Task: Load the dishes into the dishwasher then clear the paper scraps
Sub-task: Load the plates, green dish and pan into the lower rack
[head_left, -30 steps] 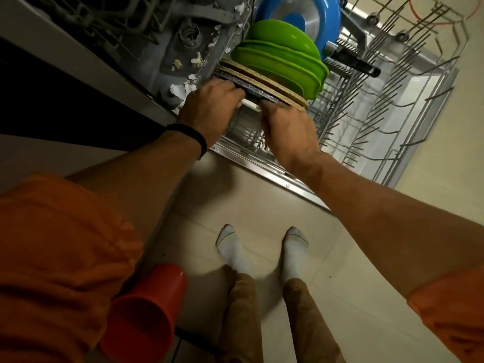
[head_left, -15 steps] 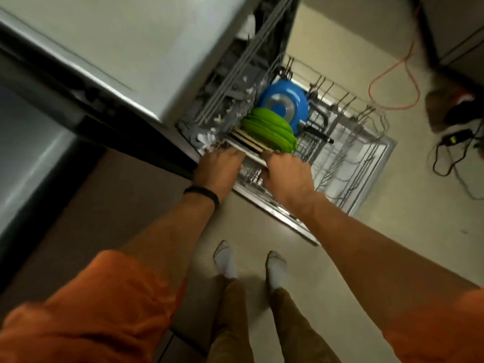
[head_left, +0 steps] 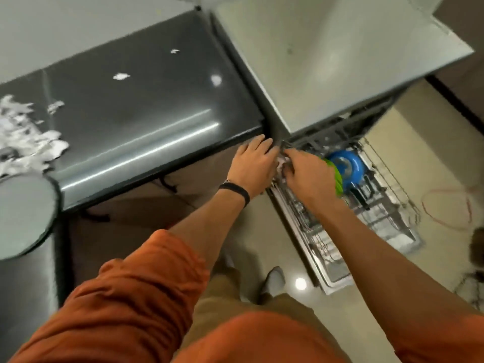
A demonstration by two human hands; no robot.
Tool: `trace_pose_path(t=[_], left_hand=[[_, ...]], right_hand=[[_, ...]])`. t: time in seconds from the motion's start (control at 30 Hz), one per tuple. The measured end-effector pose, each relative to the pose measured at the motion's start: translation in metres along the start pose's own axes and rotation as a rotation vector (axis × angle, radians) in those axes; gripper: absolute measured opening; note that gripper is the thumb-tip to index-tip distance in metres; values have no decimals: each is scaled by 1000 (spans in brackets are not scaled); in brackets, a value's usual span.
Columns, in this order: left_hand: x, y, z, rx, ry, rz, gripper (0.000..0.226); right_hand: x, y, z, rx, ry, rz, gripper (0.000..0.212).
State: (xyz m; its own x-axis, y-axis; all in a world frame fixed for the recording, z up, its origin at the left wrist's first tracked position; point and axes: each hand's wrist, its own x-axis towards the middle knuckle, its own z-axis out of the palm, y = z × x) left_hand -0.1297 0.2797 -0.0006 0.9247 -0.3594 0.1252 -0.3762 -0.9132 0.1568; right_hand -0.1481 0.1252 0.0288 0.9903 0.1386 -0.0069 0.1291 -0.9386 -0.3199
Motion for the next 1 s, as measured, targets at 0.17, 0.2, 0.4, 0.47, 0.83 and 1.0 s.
trace_pose_path(t=[0.17, 0.2, 0.4, 0.47, 0.83, 1.0], left_hand=[[-52, -68, -60, 43, 163, -193, 39], [-65, -82, -70, 45, 176, -233, 40], [-167, -179, -111, 71, 294, -510, 38], [-205, -207, -115, 94, 326, -580, 36], [-364, -302, -141, 97, 391, -945, 35], [-399, -312, -131, 62, 340, -1085, 36]], right_hand=[[17, -99, -3, 40, 19, -276, 34], [19, -119, -1, 41, 24, -331, 34], [17, -251, 27, 29, -13, -585, 41], [11, -293, 40, 16, -47, -651, 44], [-24, -470, 113, -110, -227, -1049, 44], [-21, -504, 142, -297, -325, -1240, 39]])
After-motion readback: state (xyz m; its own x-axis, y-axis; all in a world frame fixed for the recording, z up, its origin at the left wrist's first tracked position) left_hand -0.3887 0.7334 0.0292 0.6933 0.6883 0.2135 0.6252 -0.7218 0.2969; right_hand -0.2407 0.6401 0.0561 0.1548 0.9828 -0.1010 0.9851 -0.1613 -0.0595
